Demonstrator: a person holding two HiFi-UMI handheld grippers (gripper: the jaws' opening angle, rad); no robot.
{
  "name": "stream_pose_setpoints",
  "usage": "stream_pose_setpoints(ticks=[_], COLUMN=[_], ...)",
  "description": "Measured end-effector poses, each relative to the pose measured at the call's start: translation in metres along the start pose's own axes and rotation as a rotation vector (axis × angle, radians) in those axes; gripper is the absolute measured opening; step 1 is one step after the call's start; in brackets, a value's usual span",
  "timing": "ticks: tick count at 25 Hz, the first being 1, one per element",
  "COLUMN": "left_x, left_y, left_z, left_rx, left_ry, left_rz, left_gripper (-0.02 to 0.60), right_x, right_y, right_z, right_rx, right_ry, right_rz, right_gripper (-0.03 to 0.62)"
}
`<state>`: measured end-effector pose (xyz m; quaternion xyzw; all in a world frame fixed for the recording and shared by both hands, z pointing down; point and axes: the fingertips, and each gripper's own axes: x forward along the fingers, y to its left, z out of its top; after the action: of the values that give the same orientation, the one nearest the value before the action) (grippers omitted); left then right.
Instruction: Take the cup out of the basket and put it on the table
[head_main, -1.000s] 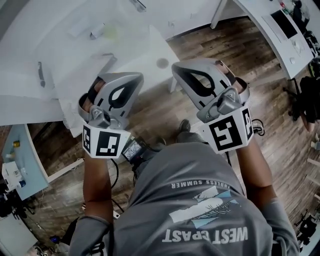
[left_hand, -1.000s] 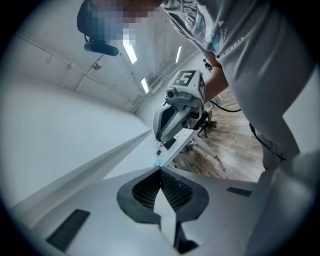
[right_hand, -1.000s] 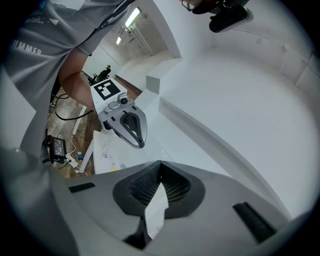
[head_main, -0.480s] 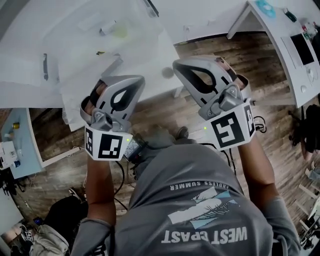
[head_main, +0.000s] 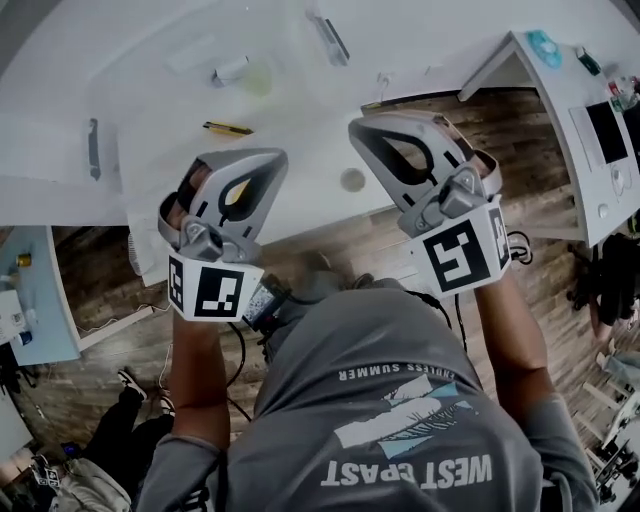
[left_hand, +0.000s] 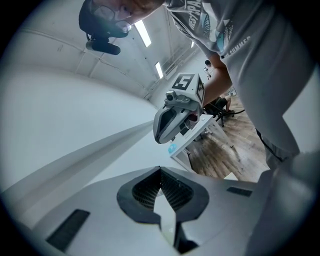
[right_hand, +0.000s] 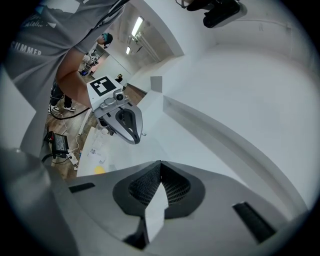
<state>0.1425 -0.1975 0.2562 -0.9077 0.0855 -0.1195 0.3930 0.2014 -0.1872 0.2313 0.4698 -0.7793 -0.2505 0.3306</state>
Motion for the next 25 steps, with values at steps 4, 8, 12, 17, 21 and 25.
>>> stream_pose_setpoints(ticks=[4, 8, 12, 17, 21, 25], left_x=[0.008, 0.010, 0.020, 0.036, 0.054, 0.065], left_y=[0.018, 0.025, 0.036, 0.044, 0.047, 0.048], left_z=[-0.018, -0.026, -0.037, -0.045, -0.050, -0.051], left_rx=[0.022, 0.003, -0.005, -0.038, -0.038, -0.036], left_ry=[-0.005, 0.014, 0.065, 0.138, 0.200, 0.252], left_rz=[-0.006, 0.003, 0.031, 0.074, 0.110, 0.142], left_gripper=[0.008, 0.008, 0.008, 0.008, 0.008, 0.008], right_x=[0.030, 0.050, 0.072, 0.095, 0.112, 0.132], right_y=[-0.016, -0.022, -0.039, -0.053, -0.068, -0.073], right_z=[-0.002, -0.007, -0.011, -0.026, -0.037, -0.048], right_rx=[-0.006, 0.000, -0.016, -0.019, -0.035, -0.069], right_ry=[0.005, 0.016, -0.016, -0.041, -0.077, -0.099], right_rz=[0.000, 0.038, 0.081, 0.161, 0.213, 0.273], right_gripper=[0.011, 0.011, 0.011, 0.011, 0.011, 0.011])
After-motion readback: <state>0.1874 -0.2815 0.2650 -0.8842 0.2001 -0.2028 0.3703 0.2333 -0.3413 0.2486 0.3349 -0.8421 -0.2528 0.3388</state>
